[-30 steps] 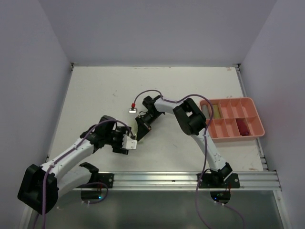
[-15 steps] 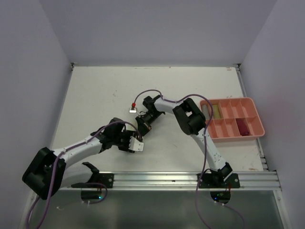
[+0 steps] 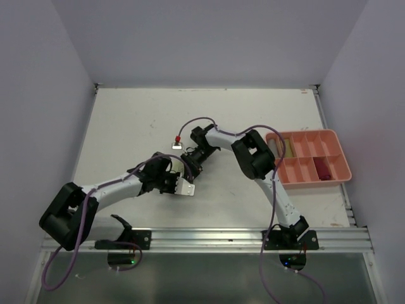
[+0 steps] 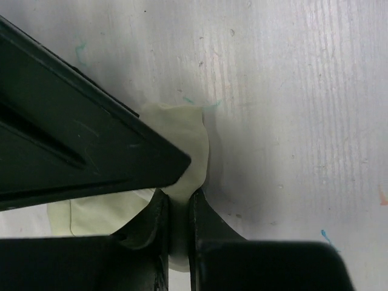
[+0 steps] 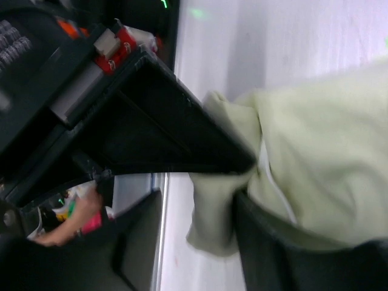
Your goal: Roll the underwear
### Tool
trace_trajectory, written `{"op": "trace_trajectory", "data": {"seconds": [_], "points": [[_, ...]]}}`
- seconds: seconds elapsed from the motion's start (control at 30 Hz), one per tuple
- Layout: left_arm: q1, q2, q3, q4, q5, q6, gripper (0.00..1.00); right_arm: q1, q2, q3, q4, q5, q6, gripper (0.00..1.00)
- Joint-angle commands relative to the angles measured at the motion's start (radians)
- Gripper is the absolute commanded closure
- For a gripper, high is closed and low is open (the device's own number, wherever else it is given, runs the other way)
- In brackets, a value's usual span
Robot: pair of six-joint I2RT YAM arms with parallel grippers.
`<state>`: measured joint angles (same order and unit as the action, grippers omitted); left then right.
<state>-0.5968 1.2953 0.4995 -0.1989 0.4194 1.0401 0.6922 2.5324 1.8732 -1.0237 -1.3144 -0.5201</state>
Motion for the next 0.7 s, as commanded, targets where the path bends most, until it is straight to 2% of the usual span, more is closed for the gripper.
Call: {"op": "trace_trajectory", "data": {"seconds": [0.0, 0.03, 0.17, 0.23, 0.33, 0.43, 0.47, 0.53, 0.57, 0.6, 0.67], "points": [[-0.006, 0.065, 0.040, -0.210, 0.044, -0.025, 0.96, -0.039, -0.063, -0.022, 0.065, 0.204, 0.037, 0.35], [-0.005, 0.071, 0.045, -0.235, 0.047, -0.034, 0.99, -0.046, -0.081, -0.007, 0.080, 0.216, 0.069, 0.25], [-0.004, 0.097, 0.076, -0.278, 0.067, -0.052, 1.00, -0.117, -0.153, 0.085, 0.137, 0.294, 0.164, 0.01], [-0.003, 0.123, 0.105, -0.315, 0.090, -0.074, 1.00, -0.144, -0.181, 0.158, 0.143, 0.355, 0.192, 0.01], [0.044, 0.212, 0.191, -0.401, 0.169, -0.077, 1.00, -0.216, -0.262, 0.167, 0.189, 0.470, 0.206, 0.01], [0.119, 0.341, 0.310, -0.512, 0.284, -0.040, 1.00, -0.253, -0.410, 0.054, 0.281, 0.582, 0.192, 0.01], [0.167, 0.428, 0.351, -0.546, 0.303, -0.029, 1.00, -0.258, -0.447, 0.017, 0.295, 0.590, 0.178, 0.01], [0.207, 0.533, 0.477, -0.663, 0.332, 0.009, 1.00, -0.258, -0.559, -0.096, 0.321, 0.606, 0.107, 0.01], [0.219, 0.632, 0.519, -0.695, 0.347, 0.018, 1.00, -0.258, -0.593, -0.139, 0.350, 0.607, 0.089, 0.01], [0.232, 0.682, 0.562, -0.790, 0.390, 0.041, 1.00, -0.257, -0.628, -0.181, 0.358, 0.601, 0.071, 0.01], [0.261, 0.790, 0.669, -0.858, 0.444, 0.095, 1.00, -0.240, -0.706, -0.276, 0.344, 0.609, -0.006, 0.02]]}}
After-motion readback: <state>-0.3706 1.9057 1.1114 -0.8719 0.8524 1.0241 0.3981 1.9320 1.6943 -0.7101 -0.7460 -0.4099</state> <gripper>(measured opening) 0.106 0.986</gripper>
